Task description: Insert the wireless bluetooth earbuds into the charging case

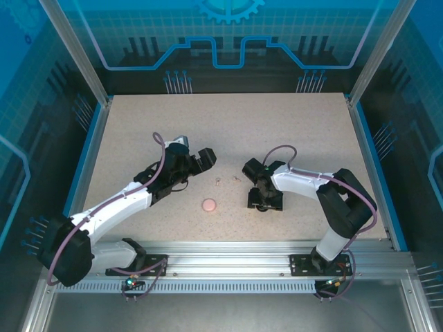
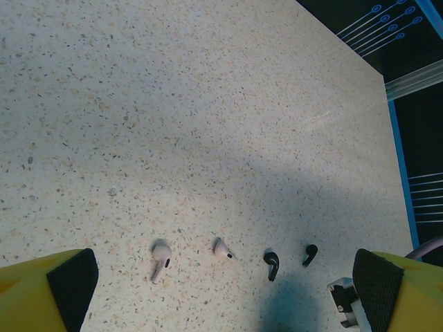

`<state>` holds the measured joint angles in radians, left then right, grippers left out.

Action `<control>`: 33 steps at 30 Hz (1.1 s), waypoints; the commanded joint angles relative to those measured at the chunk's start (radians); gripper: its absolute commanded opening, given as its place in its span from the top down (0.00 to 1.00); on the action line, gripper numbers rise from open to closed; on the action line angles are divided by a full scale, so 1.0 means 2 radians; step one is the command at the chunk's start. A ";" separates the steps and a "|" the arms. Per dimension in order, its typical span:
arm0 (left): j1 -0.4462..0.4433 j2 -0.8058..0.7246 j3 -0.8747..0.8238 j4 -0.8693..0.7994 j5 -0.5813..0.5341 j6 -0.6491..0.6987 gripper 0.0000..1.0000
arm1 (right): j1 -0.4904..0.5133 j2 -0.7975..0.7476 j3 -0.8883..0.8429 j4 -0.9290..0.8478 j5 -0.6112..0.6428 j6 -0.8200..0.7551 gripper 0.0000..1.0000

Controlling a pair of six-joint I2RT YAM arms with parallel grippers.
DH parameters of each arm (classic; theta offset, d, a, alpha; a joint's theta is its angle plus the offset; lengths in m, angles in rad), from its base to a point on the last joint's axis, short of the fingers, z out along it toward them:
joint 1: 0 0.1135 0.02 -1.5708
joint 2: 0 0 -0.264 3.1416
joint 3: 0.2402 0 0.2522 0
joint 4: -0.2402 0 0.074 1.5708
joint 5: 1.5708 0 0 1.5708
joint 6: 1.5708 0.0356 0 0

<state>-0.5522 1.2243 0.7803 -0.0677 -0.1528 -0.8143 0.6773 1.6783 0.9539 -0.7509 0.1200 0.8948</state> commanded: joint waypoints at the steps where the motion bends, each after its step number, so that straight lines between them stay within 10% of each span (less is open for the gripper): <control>1: -0.002 0.007 -0.007 0.013 0.001 -0.010 0.01 | -0.006 0.013 0.010 0.005 0.018 0.007 0.28; 23: -0.006 0.026 -0.002 0.037 0.053 -0.008 0.01 | -0.033 -0.025 -0.024 0.043 -0.032 0.002 0.60; 33: -0.012 0.020 -0.109 0.262 0.105 -0.012 0.01 | -0.086 -0.092 0.083 0.055 -0.073 0.071 0.60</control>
<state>-0.5648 1.2690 0.6155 0.2596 0.0109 -0.8158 0.5629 1.5074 1.0183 -0.6849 0.0189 0.9565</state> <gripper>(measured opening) 0.989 0.471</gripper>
